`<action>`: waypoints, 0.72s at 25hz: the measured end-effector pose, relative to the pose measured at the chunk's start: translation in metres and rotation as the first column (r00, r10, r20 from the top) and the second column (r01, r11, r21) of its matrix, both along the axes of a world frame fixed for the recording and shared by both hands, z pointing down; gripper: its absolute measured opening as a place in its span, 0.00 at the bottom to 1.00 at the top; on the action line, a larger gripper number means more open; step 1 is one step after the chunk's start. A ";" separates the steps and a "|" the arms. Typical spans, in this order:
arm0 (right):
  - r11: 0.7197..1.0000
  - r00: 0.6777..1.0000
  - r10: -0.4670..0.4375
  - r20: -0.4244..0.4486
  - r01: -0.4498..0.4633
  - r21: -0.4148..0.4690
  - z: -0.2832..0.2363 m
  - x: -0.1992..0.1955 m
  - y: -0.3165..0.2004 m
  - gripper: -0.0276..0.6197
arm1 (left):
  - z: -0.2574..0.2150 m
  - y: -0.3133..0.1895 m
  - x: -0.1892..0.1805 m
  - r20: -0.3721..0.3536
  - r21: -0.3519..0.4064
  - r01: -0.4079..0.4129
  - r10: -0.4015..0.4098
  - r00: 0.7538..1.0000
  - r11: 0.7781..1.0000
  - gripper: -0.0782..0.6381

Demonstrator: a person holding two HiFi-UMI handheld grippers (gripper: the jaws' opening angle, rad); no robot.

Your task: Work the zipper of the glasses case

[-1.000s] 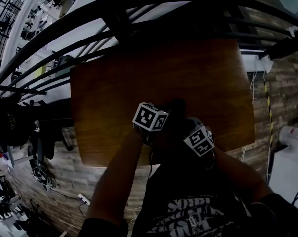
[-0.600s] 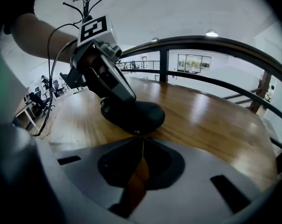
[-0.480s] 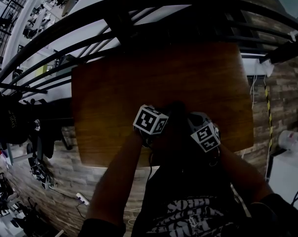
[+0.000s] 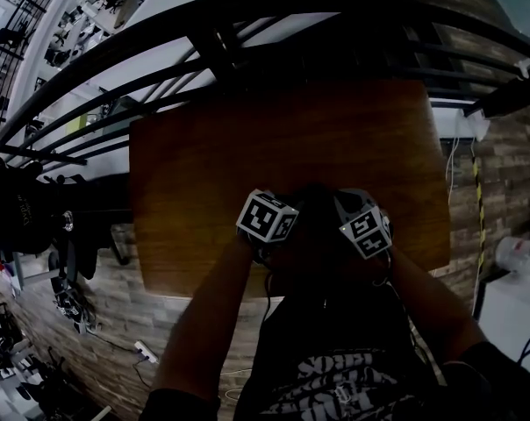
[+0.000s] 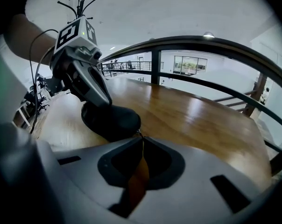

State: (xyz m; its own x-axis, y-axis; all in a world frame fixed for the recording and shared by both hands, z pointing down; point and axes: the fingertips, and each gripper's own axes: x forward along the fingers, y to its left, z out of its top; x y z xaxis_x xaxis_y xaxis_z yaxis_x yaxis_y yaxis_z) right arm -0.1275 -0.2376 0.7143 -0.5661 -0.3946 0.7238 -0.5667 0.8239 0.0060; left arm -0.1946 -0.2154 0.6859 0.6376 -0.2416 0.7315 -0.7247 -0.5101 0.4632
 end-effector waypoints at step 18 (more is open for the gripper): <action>0.991 0.993 0.115 0.016 -0.115 0.065 -0.079 0.031 0.017 0.04 | -0.064 0.012 -0.037 -0.081 0.352 0.324 -0.317 0.945 0.878 0.12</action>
State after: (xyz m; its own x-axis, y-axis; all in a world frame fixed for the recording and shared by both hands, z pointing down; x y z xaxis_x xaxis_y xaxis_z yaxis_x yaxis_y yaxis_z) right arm -0.0964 -0.2206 0.6350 -0.5228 -0.5042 0.6874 -0.6580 0.7513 0.0507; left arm -0.2312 -0.2035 0.6224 0.4947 -0.6768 0.5452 -0.8691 -0.3849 0.3108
